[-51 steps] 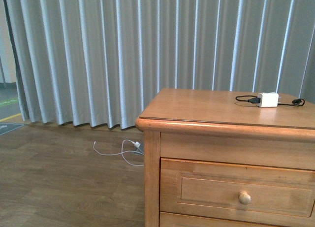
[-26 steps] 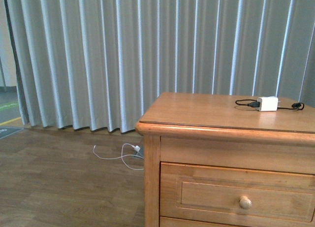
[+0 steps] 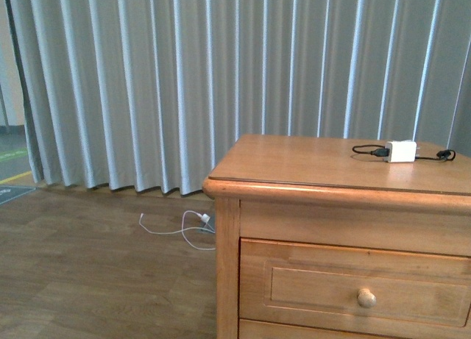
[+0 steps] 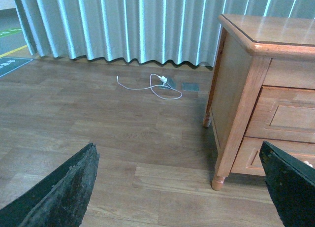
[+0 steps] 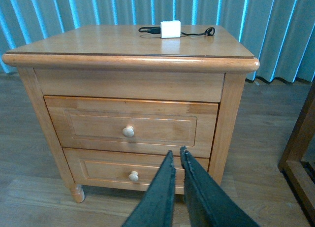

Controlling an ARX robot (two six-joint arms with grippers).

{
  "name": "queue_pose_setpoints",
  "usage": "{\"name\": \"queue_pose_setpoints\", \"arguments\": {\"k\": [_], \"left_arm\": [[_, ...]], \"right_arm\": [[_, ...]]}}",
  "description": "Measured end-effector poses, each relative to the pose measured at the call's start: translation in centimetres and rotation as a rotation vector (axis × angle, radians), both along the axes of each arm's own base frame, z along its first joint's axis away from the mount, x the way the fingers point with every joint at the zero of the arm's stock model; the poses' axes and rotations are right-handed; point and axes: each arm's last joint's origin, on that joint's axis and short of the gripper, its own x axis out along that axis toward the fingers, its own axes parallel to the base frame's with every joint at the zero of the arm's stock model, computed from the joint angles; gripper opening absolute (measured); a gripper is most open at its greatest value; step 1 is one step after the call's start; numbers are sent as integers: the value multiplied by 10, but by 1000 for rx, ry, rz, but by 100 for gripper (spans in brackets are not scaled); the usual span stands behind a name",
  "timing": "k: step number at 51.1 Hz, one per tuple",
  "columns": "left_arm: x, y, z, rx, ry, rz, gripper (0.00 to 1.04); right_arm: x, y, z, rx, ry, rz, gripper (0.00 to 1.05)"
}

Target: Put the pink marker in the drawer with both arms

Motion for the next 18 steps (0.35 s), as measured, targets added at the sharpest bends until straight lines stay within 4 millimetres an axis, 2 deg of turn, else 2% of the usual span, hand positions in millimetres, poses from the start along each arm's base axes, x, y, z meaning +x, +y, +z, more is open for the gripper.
{"name": "queue_pose_setpoints", "arguments": {"k": [18], "left_arm": [[0,0,0,0,0,0,99]], "right_arm": [[0,0,0,0,0,0,77]]}}
